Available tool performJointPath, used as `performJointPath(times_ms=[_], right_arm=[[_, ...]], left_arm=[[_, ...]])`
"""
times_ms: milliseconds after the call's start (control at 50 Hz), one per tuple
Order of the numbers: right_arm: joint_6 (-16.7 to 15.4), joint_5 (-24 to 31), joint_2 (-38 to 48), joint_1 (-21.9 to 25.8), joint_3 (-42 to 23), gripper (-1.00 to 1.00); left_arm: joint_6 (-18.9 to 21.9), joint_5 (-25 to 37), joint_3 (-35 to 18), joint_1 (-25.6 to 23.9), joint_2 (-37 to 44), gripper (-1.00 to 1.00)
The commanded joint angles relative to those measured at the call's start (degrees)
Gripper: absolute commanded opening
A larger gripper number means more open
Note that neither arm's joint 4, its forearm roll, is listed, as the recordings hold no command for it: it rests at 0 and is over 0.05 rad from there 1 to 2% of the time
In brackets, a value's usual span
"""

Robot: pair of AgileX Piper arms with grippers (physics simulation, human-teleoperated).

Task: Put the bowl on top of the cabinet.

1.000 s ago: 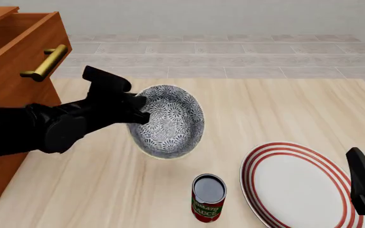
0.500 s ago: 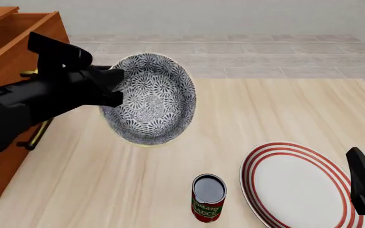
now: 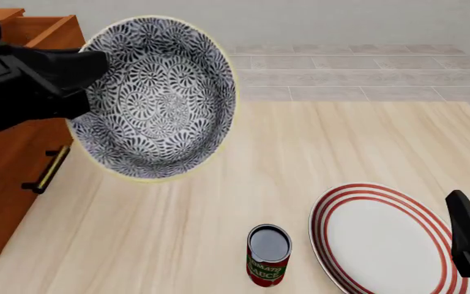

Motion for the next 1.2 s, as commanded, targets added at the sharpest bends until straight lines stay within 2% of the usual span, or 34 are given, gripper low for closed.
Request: performJointPath(times_ms=[20,180,200,260,340,360,440,760,820,960,1020,1120,1160,1200], right_arm=[[0.00,0.00,0.00,-0.01,0.00,1.00],[0.02,0.00,0.00,0.00,0.00,1.00],[-0.02,0.00,0.00,0.00,0.00,1.00],[0.00,0.00,0.00,0.00,0.00,1.00],[-0.01,0.00,0.01,0.01,0.00,1.00],[0.00,0.00,0.00,-0.01,0.00,1.00],[-0.02,0.00,-0.01,0.01,0.00,1.00],[0.00,0.00,-0.01,0.01,0.00,1.00],[0.00,0.00,0.00,0.00,0.00,1.00],[-0.02,0.00,0.00,-0.01,0.00,1.00],[0.00,0.00,-0.01,0.01,0.00,1.00],[0.01,0.00,0.00,0.00,0.00,1.00],[0.01,0.00,0.01,0.00,0.00,1.00],[0.02,0.00,0.00,0.00,0.00,1.00]], left_arm=[[-2.45,5.27,-2.54,0.51,-6.72,-1.00],[-3.56,8.16,-5.92,2.04,-9.38,-1.00],[-4.99,8.56,-6.70,3.18,-9.84,-1.00],[-5.28,8.86,-7.25,4.56,-10.59,-1.00],[-8.21,8.46,-7.43,7.96,-10.14,-1.00],[-7.62,8.35,-7.22,7.86,-10.39,-1.00],[-9.50,7.38,-7.50,12.40,-10.82,-1.00],[-10.56,10.76,-10.99,14.77,-14.29,-1.00],[-11.64,10.89,-11.25,15.70,-14.07,-1.00],[-17.30,10.72,-12.34,21.04,-15.33,-1.00],[-17.27,10.94,-12.48,21.23,-15.61,-1.00],[-18.79,9.57,-11.62,25.15,-15.17,-1.00],[-18.68,9.46,-11.73,24.95,-15.10,-1.00],[-20.15,8.90,-11.51,26.90,-14.70,-1.00]])
